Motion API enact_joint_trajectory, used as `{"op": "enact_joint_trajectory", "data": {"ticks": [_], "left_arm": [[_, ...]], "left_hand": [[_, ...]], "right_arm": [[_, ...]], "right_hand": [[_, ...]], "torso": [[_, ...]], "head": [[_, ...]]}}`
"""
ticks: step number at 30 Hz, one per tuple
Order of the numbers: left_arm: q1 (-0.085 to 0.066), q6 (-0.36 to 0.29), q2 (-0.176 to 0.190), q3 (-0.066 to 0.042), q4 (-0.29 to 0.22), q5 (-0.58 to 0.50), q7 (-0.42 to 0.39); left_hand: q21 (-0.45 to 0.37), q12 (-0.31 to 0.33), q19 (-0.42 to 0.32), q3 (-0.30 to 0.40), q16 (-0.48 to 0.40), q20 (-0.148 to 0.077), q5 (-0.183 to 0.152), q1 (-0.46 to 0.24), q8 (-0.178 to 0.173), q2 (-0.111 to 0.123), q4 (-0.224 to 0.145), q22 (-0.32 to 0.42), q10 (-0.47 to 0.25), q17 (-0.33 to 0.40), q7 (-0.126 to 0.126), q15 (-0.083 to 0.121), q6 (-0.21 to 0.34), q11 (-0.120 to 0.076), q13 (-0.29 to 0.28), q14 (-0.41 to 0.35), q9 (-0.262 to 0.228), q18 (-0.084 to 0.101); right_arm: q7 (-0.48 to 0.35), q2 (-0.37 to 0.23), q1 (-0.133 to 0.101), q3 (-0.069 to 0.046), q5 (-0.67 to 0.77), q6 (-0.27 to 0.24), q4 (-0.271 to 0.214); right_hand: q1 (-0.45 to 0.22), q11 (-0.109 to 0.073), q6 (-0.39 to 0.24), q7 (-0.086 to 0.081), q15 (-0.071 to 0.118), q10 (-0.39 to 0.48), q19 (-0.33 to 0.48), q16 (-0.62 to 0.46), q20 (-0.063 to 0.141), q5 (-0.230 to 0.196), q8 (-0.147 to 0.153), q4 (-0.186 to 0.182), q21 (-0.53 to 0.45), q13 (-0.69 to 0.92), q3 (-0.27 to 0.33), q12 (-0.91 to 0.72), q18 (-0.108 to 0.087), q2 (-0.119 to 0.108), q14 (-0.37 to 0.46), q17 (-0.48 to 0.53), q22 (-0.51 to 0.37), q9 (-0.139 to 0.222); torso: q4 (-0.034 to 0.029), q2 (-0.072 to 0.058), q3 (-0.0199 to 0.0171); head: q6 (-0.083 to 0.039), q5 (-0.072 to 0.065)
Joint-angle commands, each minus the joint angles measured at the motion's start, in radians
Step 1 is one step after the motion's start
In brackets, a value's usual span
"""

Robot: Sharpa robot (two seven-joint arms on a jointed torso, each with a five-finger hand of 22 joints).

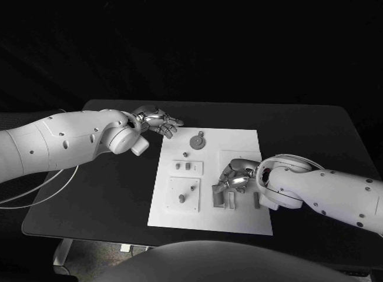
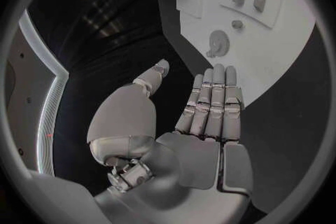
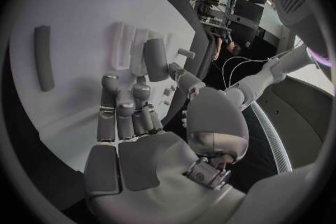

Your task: Assemble the parts on the task board

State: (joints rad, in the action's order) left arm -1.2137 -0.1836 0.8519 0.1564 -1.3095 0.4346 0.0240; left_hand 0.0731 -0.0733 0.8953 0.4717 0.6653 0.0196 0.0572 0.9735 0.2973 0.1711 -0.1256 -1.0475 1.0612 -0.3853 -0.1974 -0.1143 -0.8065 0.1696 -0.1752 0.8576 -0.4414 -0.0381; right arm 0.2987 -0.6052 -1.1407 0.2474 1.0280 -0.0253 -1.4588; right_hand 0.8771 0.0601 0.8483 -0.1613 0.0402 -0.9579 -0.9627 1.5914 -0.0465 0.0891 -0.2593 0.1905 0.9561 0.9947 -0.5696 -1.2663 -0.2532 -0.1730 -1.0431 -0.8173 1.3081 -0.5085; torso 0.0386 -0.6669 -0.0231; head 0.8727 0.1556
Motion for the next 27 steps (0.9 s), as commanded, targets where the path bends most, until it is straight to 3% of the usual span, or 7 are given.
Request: {"op": "enact_joint_trajectory", "data": {"ticks": [1, 9, 17, 27], "left_arm": [[-0.003, 0.013, -0.002, -0.001, -0.002, 0.004, -0.001], [-0.003, 0.013, -0.001, -0.001, -0.002, 0.005, 0.004], [-0.003, 0.016, -0.001, -0.001, -0.002, 0.007, 0.008], [-0.003, 0.019, -0.001, 0.0, -0.002, 0.008, 0.016]], "left_hand": [[-0.003, 0.002, -0.007, 0.0, -0.006, -0.001, 0.0, -0.004, -0.001, 0.011, 0.008, 0.002, -0.007, -0.002, -0.001, -0.004, 0.007, -0.001, 0.002, -0.006, 0.001, -0.015], [-0.003, 0.002, -0.008, 0.001, -0.007, -0.001, 0.0, -0.006, -0.001, 0.011, 0.015, 0.002, -0.008, -0.003, -0.001, -0.004, 0.008, 0.0, 0.002, -0.006, 0.001, -0.016], [-0.003, 0.003, -0.008, 0.003, -0.007, -0.001, 0.0, -0.004, -0.001, 0.012, 0.017, 0.002, -0.01, -0.004, -0.001, -0.003, 0.008, 0.0, 0.003, -0.006, 0.001, -0.016], [-0.003, 0.003, -0.008, 0.004, -0.008, -0.001, 0.0, 0.0, -0.002, 0.015, 0.018, 0.002, -0.013, -0.006, -0.002, -0.003, 0.011, 0.002, 0.003, -0.006, 0.001, -0.016]], "right_arm": [[-0.008, 0.003, 0.001, 0.0, 0.007, 0.034, 0.0], [-0.02, 0.004, 0.001, 0.0, -0.015, -0.003, 0.004], [-0.023, 0.007, 0.001, 0.0, -0.02, -0.02, 0.005], [-0.034, 0.001, 0.001, 0.0, -0.093, -0.029, 0.009]], "right_hand": [[-0.003, -0.014, 0.036, 0.005, 0.014, -0.003, 0.008, 0.005, 0.003, 0.001, -0.015, 0.002, 0.002, -0.004, 0.009, -0.006, -0.009, 0.024, 0.001, 0.002, 0.017, -0.004], [0.001, -0.035, 0.083, 0.027, 0.034, -0.016, 0.009, 0.008, 0.005, 0.002, -0.039, 0.028, 0.007, -0.016, 0.016, -0.009, -0.009, 0.137, -0.005, 0.006, 0.017, -0.009], [0.003, -0.038, 0.089, 0.03, 0.037, -0.02, 0.007, 0.009, 0.006, 0.002, -0.041, 0.045, 0.009, -0.019, 0.015, -0.01, -0.009, 0.166, -0.008, 0.008, 0.017, -0.008], [0.033, -0.04, 0.095, 0.032, 0.04, -0.022, 0.008, 0.01, 0.007, 0.004, -0.042, 0.1, 0.012, -0.024, 0.002, -0.012, -0.009, 0.228, -0.01, 0.011, 0.017, -0.007]], "torso": [[0.0003, 0.0, -0.0004], [0.0002, 0.0, -0.0006], [0.0005, 0.0, -0.0005], [0.0005, 0.0, -0.0006]], "head": [[0.0, 0.0], [0.0, 0.001], [0.0, 0.0], [0.0, -0.001]]}}
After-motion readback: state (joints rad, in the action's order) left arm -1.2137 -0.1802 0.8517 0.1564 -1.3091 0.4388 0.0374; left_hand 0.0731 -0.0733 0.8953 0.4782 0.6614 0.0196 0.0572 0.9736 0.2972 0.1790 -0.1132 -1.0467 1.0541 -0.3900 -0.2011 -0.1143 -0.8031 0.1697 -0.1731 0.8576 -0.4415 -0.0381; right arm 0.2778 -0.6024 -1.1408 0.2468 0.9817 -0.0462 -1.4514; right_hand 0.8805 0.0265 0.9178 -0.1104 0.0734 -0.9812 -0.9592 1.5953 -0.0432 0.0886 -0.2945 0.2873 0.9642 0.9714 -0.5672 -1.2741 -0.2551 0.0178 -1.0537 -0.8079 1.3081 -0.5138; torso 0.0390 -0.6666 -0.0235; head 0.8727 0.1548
